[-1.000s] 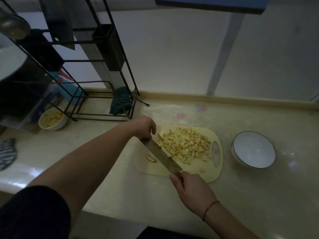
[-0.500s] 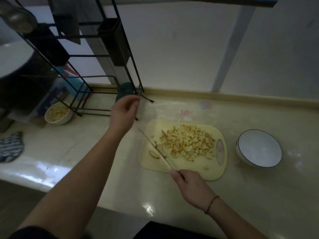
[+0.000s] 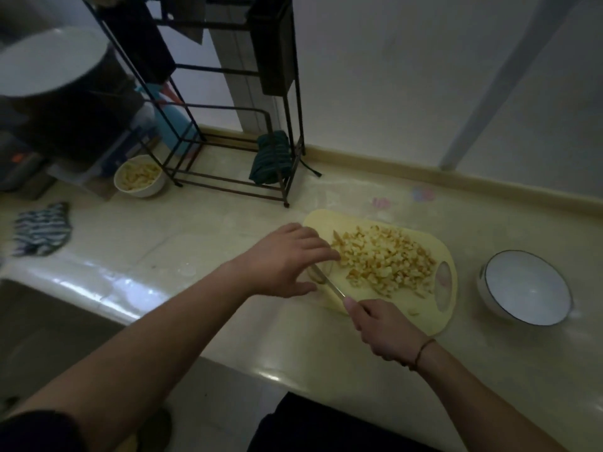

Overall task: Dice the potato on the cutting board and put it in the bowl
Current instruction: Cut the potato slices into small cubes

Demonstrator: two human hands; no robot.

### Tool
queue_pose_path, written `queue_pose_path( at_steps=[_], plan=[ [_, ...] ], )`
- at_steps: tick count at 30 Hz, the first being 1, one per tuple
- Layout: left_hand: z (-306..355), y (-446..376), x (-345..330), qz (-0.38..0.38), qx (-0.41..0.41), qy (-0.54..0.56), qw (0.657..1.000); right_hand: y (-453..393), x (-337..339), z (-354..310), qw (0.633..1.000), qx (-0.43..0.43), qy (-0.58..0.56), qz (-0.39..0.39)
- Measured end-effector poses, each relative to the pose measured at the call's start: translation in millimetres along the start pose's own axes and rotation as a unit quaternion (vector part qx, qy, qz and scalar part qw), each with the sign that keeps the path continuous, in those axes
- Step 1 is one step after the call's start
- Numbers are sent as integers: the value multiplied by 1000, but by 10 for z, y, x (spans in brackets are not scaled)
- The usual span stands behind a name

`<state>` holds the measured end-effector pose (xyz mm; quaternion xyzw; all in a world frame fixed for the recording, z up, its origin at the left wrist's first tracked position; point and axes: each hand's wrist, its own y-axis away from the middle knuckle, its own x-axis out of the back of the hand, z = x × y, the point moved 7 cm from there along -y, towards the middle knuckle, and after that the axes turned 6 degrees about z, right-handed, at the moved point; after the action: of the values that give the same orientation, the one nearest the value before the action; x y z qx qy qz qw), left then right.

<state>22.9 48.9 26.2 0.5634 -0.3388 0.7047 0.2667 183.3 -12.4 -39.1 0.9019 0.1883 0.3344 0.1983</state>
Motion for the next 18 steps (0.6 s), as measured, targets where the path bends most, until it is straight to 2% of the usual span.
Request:
queue_pose_path(
  at_steps=[3, 5, 9, 18],
  plan=[
    [-51, -227, -279, -202, -14, -93, 975, -21, -1, 27, 999, -31, -23, -9],
    [-107, -288, -382, -259, -17, -121, 958, -26, -8, 62, 997, -59, -48, -17],
    [-113, -334, -455, -276, -25, -125, 953, -25, -39, 96, 995, -73, -56, -26],
    [-64, -339, -584, -242, -19, -96, 965, -12, -51, 87, 997, -67, -44, -23]
  ],
)
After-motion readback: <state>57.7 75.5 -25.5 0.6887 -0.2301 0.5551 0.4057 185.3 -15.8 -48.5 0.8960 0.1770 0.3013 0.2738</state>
